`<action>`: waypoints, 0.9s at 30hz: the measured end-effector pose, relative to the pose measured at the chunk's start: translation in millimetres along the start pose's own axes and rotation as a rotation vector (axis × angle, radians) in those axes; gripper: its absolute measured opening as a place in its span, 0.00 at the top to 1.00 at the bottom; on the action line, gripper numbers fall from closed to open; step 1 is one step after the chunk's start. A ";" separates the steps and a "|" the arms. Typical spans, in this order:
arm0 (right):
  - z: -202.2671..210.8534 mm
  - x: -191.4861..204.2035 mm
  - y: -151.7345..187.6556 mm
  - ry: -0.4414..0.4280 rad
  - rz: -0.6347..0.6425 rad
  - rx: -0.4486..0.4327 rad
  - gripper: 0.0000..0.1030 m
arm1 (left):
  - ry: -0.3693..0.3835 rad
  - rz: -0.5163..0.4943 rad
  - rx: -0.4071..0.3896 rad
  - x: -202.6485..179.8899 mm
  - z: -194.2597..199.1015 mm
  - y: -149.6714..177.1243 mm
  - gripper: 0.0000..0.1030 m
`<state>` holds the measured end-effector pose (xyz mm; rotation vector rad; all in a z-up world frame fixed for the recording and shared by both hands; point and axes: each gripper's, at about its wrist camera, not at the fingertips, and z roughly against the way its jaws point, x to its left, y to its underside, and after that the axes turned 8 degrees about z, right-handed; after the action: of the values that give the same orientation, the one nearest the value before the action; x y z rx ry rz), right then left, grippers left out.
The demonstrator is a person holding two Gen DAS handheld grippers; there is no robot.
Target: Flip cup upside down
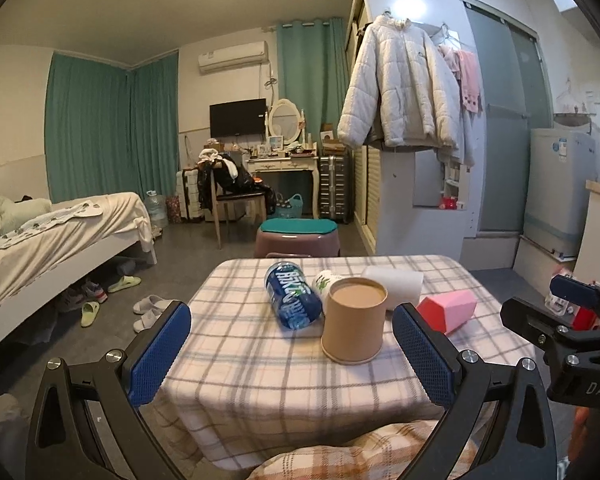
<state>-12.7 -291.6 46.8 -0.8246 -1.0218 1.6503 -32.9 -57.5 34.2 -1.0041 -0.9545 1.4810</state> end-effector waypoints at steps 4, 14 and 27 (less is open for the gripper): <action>-9.7 -0.6 4.2 -0.003 0.008 0.016 0.00 | -0.006 0.029 0.010 5.1 -5.6 2.6 0.00; -23.7 0.5 8.1 0.009 0.012 0.041 0.00 | -0.019 0.047 0.029 12.2 -13.4 8.0 0.00; -25.3 -0.9 11.4 0.004 -0.001 0.050 0.00 | -0.014 0.035 0.033 7.8 -10.5 9.9 0.00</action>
<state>5.4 -288.2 26.0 -0.7934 -0.9741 1.6658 -26.8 -50.4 20.6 -0.9923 -0.9239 1.5295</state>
